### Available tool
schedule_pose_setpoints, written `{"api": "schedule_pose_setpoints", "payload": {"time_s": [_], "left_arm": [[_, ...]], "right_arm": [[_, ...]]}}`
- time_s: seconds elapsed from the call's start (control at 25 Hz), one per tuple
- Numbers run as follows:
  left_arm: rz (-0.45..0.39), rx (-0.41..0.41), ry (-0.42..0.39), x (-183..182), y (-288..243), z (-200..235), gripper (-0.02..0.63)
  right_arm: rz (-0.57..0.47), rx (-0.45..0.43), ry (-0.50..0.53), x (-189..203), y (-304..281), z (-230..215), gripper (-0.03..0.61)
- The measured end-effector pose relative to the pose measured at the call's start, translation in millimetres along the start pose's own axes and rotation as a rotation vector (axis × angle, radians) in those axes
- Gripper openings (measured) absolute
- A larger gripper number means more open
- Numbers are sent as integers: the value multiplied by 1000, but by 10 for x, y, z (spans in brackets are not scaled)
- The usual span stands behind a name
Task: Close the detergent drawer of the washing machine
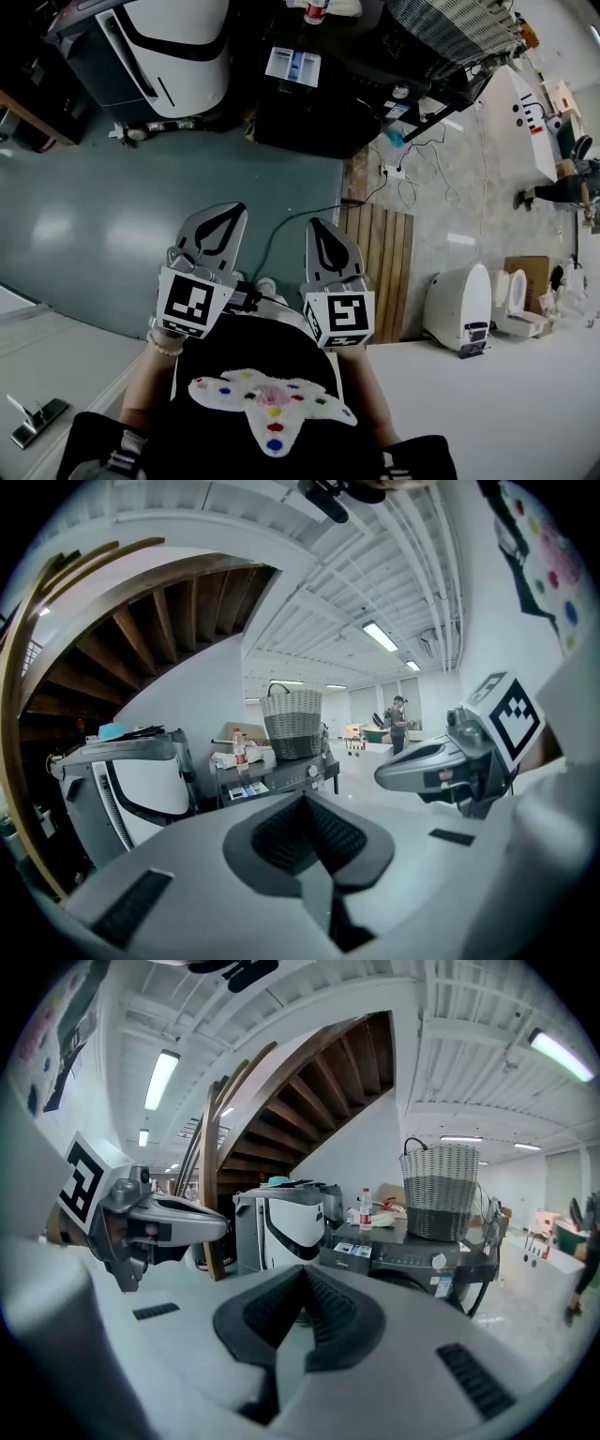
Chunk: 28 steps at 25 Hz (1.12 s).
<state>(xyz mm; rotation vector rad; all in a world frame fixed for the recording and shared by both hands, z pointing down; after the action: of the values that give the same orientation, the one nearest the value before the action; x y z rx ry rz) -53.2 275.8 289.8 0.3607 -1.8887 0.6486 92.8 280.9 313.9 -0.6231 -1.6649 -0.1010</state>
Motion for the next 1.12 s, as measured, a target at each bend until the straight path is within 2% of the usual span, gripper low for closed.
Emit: {"api": "schedule_pose_setpoints", "payload": {"time_s": [0.24,0.56,1.12], "left_arm": [[-2,-27,0,-17,35,-119,11],[-9,-44,-1,-4,65,-336,11],[-29,-58,-7,-42,18,-396,11]], "right_arm": [[-25,-11,-15,36,124,-87,5],[-9,-40,28,160,241,-103,5],[-24,-33,39,89,330,-217,5]]}}
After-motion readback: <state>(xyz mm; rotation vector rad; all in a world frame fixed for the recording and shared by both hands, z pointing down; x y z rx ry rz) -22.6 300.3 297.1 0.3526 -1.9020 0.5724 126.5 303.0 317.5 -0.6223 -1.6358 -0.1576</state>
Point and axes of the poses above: the fingertips, and each gripper's own axes: y backward along the fingers, z to its left, x out of its underside, the point moved 3 cm from there along y, backward along the fingers, and after that the axes turned 12 degrees about -y, right-handed, at the moved point
